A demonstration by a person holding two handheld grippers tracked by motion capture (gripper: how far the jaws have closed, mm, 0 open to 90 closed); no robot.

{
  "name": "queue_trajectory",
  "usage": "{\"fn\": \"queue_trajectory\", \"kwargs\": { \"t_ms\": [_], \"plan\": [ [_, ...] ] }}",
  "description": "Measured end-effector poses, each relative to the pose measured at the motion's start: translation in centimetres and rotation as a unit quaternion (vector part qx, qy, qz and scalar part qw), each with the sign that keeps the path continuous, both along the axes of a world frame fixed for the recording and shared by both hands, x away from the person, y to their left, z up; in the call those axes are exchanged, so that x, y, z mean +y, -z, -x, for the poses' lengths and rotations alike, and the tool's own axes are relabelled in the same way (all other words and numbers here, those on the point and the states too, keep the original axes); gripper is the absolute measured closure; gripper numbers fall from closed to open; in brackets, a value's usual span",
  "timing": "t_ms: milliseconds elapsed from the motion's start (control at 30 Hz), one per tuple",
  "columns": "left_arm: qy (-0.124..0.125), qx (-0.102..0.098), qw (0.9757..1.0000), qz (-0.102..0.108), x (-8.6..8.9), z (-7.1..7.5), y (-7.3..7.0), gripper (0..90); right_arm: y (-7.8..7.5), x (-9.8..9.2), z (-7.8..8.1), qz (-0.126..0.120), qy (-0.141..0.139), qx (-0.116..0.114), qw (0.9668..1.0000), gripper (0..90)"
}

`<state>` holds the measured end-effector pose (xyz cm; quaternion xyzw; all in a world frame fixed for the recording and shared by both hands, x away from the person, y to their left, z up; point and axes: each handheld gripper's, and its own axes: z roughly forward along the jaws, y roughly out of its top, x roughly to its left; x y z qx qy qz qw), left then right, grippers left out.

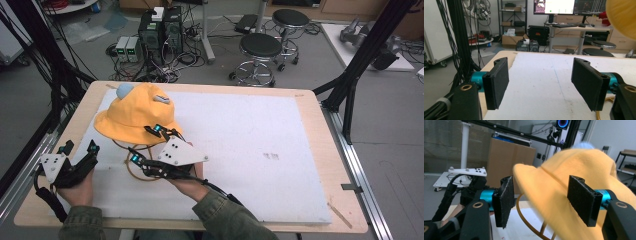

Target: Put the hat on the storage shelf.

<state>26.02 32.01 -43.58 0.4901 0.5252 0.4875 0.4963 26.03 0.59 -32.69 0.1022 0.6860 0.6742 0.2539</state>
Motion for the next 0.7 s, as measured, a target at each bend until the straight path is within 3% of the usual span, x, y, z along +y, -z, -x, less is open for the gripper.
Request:
{"fn": "queue_trajectory", "kwargs": {
  "t_ms": [400,700],
  "plan": [
    [0.000,0.000,1.0000,0.000,0.0,0.0,0.0,30.4,-0.4,-0.6,0.1,-0.015,0.011,0.002,0.9998,24.6],
    [0.000,0.001,1.0000,0.000,0.0,0.0,0.0,30.4,-1.4,-2.0,-0.1,-0.051,0.041,-0.013,0.9978,19.4]
  ]
}}
